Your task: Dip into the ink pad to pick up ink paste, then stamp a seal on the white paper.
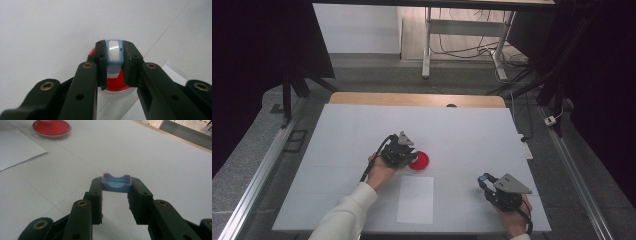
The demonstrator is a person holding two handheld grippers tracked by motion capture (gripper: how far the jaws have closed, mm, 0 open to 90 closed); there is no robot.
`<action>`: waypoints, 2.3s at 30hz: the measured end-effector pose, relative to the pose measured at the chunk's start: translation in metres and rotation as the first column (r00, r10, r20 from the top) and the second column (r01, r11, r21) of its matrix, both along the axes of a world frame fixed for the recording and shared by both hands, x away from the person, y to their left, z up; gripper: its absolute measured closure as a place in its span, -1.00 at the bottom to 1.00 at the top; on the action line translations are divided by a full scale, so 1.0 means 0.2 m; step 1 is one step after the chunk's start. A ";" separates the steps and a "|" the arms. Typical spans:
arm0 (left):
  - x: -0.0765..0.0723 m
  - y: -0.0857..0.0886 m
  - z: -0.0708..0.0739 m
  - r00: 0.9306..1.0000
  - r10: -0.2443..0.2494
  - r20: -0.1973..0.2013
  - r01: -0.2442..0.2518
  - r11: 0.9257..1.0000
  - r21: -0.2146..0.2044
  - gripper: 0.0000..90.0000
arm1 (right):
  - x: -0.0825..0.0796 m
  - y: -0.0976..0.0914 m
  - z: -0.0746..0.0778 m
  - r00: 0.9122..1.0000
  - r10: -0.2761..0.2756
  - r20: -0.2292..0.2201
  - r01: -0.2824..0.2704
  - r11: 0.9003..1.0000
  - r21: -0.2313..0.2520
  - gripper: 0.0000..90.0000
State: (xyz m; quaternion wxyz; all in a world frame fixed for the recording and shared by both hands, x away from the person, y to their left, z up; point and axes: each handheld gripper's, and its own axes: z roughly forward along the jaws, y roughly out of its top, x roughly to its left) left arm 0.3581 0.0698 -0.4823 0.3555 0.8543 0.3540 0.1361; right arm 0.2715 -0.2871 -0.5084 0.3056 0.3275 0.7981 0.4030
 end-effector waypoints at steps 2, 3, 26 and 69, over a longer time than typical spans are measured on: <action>0.00 0.00 0.01 1.000 0.000 0.002 0.000 1.000 -0.009 0.68 | 0.00 0.00 0.00 1.000 0.001 0.001 -0.001 1.000 0.002 0.45; -0.01 0.01 0.01 1.000 -0.002 0.004 0.002 1.000 -0.012 0.68 | 0.00 0.00 0.00 1.000 0.000 0.000 0.000 1.000 0.002 0.45; -0.10 0.07 0.10 0.998 -0.040 0.040 0.043 0.996 -0.074 0.68 | 0.00 0.00 0.00 1.000 -0.001 0.003 0.001 1.000 0.002 0.45; -0.27 0.16 0.15 0.991 -0.123 0.046 0.128 0.982 -0.141 0.68 | 0.00 0.00 0.00 1.000 -0.007 0.000 0.007 1.000 0.001 0.45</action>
